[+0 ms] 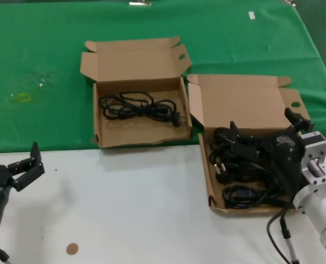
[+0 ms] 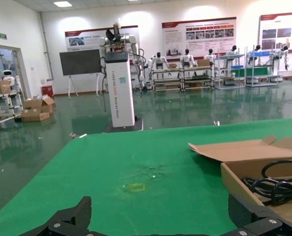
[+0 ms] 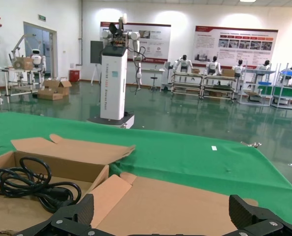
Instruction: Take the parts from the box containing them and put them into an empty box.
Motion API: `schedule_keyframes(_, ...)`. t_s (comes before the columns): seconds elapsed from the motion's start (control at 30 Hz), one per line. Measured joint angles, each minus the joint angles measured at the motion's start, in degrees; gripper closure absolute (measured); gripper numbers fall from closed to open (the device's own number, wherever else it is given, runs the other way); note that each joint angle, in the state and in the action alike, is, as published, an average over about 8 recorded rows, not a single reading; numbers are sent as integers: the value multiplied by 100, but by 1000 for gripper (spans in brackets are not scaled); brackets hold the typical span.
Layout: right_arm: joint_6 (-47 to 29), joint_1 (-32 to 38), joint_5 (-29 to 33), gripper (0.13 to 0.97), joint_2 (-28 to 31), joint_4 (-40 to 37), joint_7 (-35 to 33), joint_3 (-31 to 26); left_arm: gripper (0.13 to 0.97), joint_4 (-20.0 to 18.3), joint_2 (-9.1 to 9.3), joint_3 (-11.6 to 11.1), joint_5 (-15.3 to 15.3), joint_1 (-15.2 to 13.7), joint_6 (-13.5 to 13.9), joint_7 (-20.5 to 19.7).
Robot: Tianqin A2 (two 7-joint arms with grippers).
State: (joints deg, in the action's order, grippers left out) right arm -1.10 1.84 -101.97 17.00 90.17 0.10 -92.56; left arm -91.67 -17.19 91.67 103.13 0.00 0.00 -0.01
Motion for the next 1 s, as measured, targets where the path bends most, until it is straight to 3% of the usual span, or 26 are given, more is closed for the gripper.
schedule_keyframes(1.0, 0, 0, 0, 129, 0, 0, 0, 0, 132, 0, 0, 0, 0, 0, 0, 0)
